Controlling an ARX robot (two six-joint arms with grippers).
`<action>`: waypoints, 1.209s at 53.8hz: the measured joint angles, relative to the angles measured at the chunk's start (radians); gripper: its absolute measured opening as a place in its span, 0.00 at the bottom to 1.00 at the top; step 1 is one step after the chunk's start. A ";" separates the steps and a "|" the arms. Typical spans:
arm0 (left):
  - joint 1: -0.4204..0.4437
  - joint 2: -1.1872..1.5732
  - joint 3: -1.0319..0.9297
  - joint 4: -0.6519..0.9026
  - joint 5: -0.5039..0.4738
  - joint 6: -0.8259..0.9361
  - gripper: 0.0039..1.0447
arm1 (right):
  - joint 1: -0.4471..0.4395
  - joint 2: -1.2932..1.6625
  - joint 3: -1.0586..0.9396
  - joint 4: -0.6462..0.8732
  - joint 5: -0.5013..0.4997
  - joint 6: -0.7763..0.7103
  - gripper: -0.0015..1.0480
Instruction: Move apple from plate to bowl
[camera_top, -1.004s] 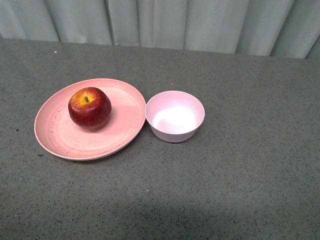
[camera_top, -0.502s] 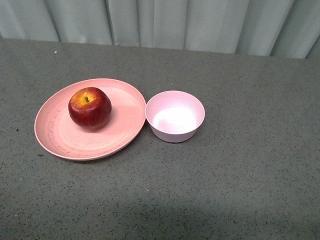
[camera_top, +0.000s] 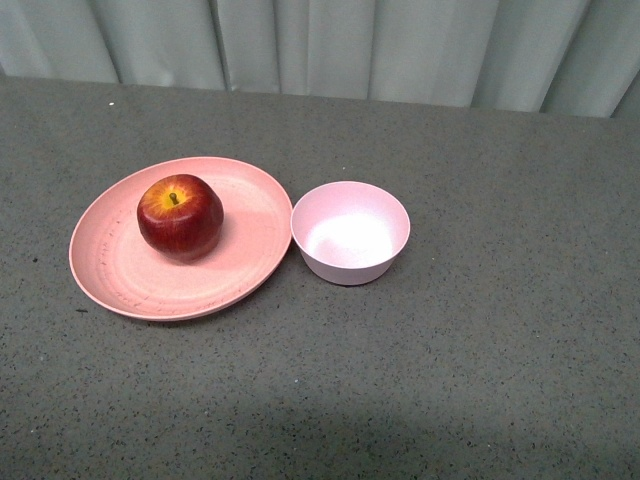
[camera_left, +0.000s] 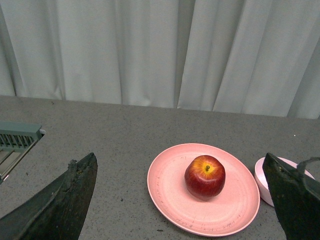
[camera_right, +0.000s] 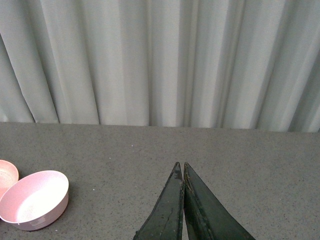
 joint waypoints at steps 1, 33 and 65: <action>0.000 0.000 0.000 0.000 0.000 0.000 0.94 | 0.000 -0.018 0.000 -0.019 0.000 0.000 0.01; 0.000 0.000 0.000 0.000 0.000 0.000 0.94 | 0.000 -0.170 0.000 -0.176 -0.001 0.000 0.45; -0.028 0.132 0.057 -0.146 -0.213 -0.030 0.94 | 0.000 -0.170 0.000 -0.176 0.000 0.001 0.91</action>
